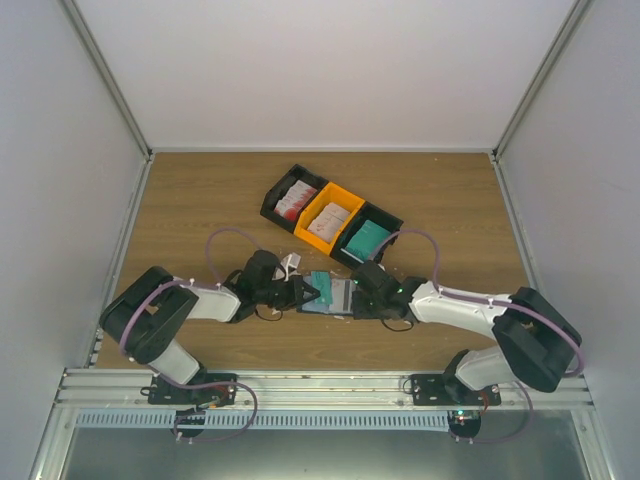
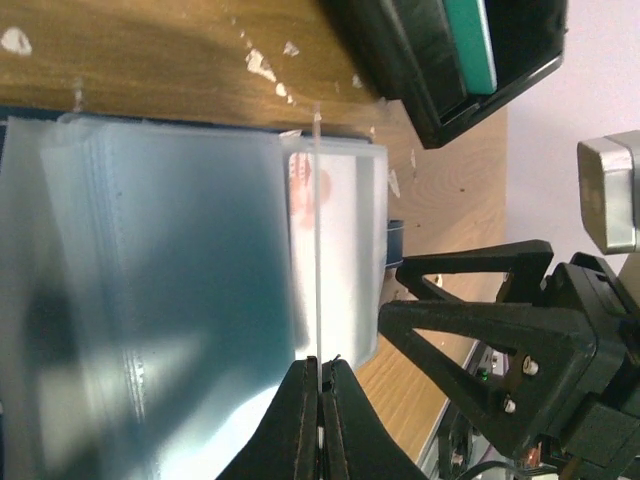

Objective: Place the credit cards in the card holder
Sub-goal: Insert the credit card into the card holder.

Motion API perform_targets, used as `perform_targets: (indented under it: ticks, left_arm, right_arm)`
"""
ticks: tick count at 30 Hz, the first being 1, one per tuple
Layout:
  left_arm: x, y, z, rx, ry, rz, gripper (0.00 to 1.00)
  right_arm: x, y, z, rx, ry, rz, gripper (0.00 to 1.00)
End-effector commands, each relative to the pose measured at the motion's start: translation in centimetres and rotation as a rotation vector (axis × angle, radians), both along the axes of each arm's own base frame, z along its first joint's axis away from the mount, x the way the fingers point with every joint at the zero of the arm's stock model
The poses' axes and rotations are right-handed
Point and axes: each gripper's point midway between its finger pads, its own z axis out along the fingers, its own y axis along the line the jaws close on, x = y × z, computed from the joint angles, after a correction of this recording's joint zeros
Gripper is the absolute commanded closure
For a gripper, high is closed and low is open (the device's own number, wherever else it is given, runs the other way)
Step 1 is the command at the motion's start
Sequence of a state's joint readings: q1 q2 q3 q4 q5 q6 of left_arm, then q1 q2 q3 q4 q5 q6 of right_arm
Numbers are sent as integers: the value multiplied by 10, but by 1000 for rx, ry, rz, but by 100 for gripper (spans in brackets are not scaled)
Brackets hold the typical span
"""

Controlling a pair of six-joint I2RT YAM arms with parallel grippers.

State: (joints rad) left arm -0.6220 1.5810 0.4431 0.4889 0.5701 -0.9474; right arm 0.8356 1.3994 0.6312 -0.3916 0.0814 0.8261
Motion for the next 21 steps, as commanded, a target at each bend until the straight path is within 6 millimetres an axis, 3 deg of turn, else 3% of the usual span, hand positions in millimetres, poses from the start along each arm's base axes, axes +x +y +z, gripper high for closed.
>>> perform_targets:
  ticks: [1,6,9,15,21]
  left_arm:
    - [4,2,8,20,-52,15,100]
    - [6,3,9,28,-56,28,100]
    - [5,-1,8,15,-47,4,100]
    - [-1,-10,4,-21,-10,-49,100]
    - [-7,-13,-6,-32,47,-73,100]
  right_arm:
    - [4,2,13,47,-48,2,47]
    - [9,10,30,122,-115,18,41]
    - [8,16,29,145,-106,37,38]
    - [3,11,2,60,-21,37,39]
    - [-1,3,-14,2,18,21,48]
